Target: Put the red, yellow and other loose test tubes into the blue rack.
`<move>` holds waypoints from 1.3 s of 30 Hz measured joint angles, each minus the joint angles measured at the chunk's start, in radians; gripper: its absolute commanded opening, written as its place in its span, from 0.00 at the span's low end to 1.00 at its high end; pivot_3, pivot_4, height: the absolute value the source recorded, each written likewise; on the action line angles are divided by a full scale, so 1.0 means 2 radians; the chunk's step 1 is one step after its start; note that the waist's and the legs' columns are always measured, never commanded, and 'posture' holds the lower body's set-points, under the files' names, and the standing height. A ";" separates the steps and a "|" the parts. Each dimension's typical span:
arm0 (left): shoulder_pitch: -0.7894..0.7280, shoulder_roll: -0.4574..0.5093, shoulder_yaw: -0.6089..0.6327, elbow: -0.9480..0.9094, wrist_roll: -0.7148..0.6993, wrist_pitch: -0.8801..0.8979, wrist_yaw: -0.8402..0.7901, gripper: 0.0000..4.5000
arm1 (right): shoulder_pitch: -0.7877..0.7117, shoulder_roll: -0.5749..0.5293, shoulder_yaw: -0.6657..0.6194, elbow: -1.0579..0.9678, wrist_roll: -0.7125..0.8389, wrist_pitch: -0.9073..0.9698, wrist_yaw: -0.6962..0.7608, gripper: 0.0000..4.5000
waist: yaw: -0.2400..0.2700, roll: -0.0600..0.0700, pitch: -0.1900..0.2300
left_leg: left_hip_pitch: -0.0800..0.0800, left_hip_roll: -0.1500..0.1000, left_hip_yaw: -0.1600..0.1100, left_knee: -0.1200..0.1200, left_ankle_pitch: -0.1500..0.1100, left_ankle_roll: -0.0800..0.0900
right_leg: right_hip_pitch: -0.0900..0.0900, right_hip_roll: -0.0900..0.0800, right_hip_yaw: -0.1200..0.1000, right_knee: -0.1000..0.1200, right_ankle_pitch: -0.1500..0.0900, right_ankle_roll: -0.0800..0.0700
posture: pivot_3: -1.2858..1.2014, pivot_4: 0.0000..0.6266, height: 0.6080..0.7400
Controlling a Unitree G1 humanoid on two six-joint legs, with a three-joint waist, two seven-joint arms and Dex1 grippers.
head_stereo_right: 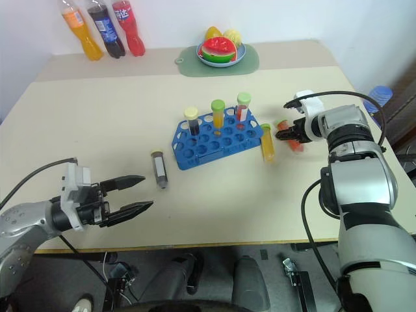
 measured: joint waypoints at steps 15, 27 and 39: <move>-0.024 -0.013 -0.015 0.039 0.019 -0.024 -0.005 0.79 | 0.124 -0.142 -0.004 -0.166 -0.023 -0.202 0.078 0.17 | 0.004 0.000 0.000 | 0.000 0.000 0.001 0.001 0.000 0.000 | 0.000 0.000 0.001 0.001 0.000 0.000 | 0.52 0.24 1.00; -0.102 -0.036 -0.056 0.115 0.046 -0.052 -0.031 0.79 | 0.328 0.101 -0.195 -0.514 0.198 -0.240 -0.086 0.17 | -0.010 0.000 0.000 | 0.002 0.003 0.002 0.001 0.000 -0.001 | 0.000 0.004 0.002 0.002 0.001 -0.001 | 0.52 0.24 1.00; -0.109 -0.049 -0.066 0.128 0.055 -0.060 -0.038 0.79 | 0.339 0.230 -0.166 -0.460 0.193 -0.339 -0.181 0.17 | -0.005 0.000 0.000 | 0.002 0.004 0.002 0.001 0.001 -0.002 | 0.000 0.005 0.003 0.003 0.002 -0.002 | 0.52 0.24 1.00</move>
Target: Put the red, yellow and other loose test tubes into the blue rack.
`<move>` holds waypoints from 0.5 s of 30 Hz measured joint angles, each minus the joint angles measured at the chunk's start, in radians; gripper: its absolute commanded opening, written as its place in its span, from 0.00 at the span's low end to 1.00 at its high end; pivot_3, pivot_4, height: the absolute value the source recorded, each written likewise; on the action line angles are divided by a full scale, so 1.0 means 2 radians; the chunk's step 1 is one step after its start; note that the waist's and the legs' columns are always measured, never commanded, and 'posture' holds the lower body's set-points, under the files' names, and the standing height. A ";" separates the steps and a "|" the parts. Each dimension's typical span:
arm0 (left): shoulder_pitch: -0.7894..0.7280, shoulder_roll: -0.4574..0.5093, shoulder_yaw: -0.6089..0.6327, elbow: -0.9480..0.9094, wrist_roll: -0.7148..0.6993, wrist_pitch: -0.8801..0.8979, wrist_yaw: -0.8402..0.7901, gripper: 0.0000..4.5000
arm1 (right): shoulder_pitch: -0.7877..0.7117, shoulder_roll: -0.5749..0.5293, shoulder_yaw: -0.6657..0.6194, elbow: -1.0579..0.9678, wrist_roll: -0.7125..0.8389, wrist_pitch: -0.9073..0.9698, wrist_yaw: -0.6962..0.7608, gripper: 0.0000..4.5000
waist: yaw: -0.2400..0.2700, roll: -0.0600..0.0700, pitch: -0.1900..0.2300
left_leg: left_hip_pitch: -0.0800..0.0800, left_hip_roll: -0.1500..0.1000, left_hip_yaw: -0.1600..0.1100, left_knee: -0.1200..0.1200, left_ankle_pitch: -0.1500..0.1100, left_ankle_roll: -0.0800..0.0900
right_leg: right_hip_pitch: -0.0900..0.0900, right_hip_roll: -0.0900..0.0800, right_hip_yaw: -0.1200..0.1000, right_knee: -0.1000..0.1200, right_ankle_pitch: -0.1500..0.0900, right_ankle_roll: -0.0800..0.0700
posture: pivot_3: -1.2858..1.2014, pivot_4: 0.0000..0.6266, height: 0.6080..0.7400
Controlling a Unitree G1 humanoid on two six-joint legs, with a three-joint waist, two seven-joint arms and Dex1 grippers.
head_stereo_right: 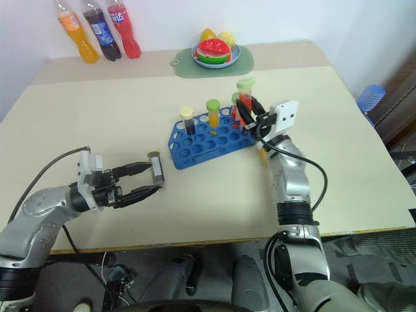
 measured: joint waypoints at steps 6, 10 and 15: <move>0.012 0.000 0.003 -0.002 0.000 0.000 0.003 0.79 | -0.002 0.016 0.003 0.055 -0.008 -0.055 -0.012 0.17 | -0.006 0.000 0.000 | 0.002 0.001 0.000 -0.001 0.000 0.000 | 0.001 0.001 0.000 0.000 0.000 0.000 | 0.52 0.24 1.00; 0.019 0.001 0.004 -0.011 -0.001 0.000 0.009 0.79 | -0.019 0.018 0.002 0.106 -0.017 -0.098 -0.021 0.17 | -0.007 0.000 0.000 | 0.005 0.001 0.000 -0.001 0.000 0.000 | 0.003 0.001 0.000 0.000 0.000 0.000 | 0.52 0.24 1.00; 0.019 0.001 0.007 -0.019 -0.001 0.002 0.010 0.79 | -0.042 0.026 0.002 0.171 -0.026 -0.148 -0.035 0.17 | -0.006 -0.001 0.000 | 0.007 0.001 0.000 -0.002 -0.001 0.002 | 0.004 0.001 0.000 -0.001 0.000 0.000 | 0.52 0.24 1.00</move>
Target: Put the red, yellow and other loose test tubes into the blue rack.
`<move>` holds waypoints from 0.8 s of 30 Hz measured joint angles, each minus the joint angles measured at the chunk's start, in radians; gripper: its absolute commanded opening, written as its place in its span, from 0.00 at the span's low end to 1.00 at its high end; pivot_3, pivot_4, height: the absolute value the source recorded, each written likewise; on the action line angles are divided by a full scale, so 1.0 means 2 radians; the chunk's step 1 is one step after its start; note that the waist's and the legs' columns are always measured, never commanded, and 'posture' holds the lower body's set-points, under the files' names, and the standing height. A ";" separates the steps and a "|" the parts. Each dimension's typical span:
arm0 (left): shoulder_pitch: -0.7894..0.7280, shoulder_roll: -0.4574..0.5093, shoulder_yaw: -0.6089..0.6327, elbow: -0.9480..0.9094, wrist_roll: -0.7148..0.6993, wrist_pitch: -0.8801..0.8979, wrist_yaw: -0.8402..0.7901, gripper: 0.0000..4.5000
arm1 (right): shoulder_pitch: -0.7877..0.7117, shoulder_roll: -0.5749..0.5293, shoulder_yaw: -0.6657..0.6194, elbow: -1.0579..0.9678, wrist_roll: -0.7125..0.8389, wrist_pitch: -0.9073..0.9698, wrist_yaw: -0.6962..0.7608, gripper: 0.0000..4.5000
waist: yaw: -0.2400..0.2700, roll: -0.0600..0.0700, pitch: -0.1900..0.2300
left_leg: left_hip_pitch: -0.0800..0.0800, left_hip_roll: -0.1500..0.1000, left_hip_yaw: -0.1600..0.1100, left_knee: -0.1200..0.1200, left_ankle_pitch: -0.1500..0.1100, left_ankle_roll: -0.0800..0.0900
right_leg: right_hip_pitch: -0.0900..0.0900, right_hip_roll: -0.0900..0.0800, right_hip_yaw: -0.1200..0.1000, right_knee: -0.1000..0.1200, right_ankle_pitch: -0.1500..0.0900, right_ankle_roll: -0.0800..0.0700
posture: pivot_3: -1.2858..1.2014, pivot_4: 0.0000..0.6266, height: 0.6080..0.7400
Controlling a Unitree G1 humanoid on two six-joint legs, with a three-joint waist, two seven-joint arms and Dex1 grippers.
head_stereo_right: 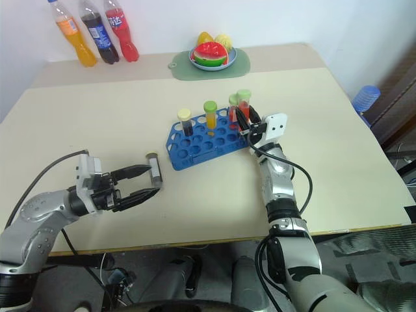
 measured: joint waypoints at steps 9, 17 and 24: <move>-0.001 0.000 0.000 -0.002 -0.005 0.003 0.001 0.79 | 0.000 0.012 0.008 0.070 -0.020 -0.081 -0.006 0.72 | -0.001 -0.001 -0.001 | 0.001 0.001 0.000 0.000 0.000 -0.001 | 0.000 0.001 0.000 0.000 0.000 -0.001 | 0.52 0.24 1.00; -0.006 -0.005 -0.005 -0.001 -0.009 0.002 0.004 0.79 | 0.120 -0.052 0.056 -0.144 -0.068 0.010 -0.008 0.98 | 0.006 -0.001 -0.001 | 0.000 0.001 0.000 0.000 0.000 -0.001 | -0.001 0.001 0.001 0.000 0.000 -0.001 | 0.52 0.24 1.00; -0.010 -0.020 -0.017 0.006 -0.005 -0.001 0.003 0.79 | 0.199 -0.186 0.052 -0.479 0.037 0.398 0.029 0.98 | 0.015 -0.001 -0.001 | -0.001 0.001 0.000 0.000 -0.001 0.000 | -0.001 0.000 0.001 0.000 0.000 -0.001 | 0.52 0.24 1.00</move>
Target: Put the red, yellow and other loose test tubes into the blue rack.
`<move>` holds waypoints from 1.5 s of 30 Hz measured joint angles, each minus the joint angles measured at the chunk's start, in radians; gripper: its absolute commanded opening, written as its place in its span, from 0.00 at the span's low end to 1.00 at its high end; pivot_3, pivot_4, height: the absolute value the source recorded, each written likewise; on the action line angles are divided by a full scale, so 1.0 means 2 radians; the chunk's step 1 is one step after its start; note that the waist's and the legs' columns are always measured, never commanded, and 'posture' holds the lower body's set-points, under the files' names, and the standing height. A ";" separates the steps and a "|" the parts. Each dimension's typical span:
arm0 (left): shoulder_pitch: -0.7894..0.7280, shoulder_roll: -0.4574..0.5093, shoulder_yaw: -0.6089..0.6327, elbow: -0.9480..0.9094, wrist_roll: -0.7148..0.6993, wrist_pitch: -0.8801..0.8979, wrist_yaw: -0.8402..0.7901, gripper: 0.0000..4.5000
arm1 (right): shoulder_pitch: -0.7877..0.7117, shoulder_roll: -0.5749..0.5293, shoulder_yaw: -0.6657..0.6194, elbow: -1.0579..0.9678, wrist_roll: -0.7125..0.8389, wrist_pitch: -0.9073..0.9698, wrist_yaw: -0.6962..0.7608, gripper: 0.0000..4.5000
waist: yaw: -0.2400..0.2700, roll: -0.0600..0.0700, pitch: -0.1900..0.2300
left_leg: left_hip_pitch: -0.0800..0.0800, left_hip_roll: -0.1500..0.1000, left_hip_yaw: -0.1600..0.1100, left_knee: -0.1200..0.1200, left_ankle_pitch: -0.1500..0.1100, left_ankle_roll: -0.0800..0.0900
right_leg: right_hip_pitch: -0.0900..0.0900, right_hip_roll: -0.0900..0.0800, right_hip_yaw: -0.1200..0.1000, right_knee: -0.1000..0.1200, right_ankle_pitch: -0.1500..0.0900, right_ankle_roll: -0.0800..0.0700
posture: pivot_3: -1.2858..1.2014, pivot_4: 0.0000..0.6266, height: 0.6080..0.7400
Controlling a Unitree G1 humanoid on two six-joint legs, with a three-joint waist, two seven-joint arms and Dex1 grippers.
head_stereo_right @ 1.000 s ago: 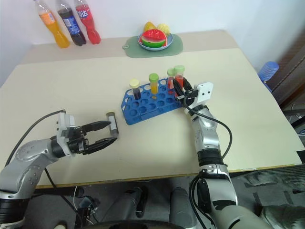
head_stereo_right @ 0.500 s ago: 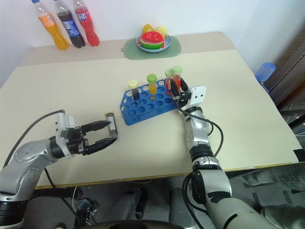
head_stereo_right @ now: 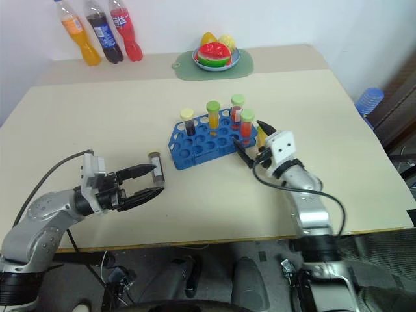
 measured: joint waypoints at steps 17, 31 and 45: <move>0.027 0.003 -0.008 -0.027 0.006 0.004 0.014 0.79 | -0.318 -0.090 0.053 0.332 0.036 0.382 0.037 0.98 | -0.002 0.000 0.000 | -0.006 0.000 0.001 0.001 0.000 0.001 | -0.003 0.000 -0.001 -0.001 0.000 0.000 | 0.52 0.24 1.00; 0.062 0.005 0.005 -0.067 -0.003 0.014 0.045 0.79 | -0.405 -0.068 0.131 0.564 -0.091 0.215 0.117 0.49 | -0.004 -0.001 0.000 | -0.005 0.000 0.001 0.002 0.000 0.001 | -0.002 0.000 -0.001 -0.001 0.001 0.000 | 0.52 0.24 1.00; 0.038 0.005 0.000 -0.045 -0.005 0.011 0.034 0.79 | -0.213 -0.262 0.154 0.354 -0.146 0.035 0.326 0.19 | 0.015 0.000 0.000 | -0.008 0.000 0.000 0.002 -0.001 0.001 | -0.003 0.000 -0.002 -0.002 0.001 0.000 | 0.52 0.24 1.00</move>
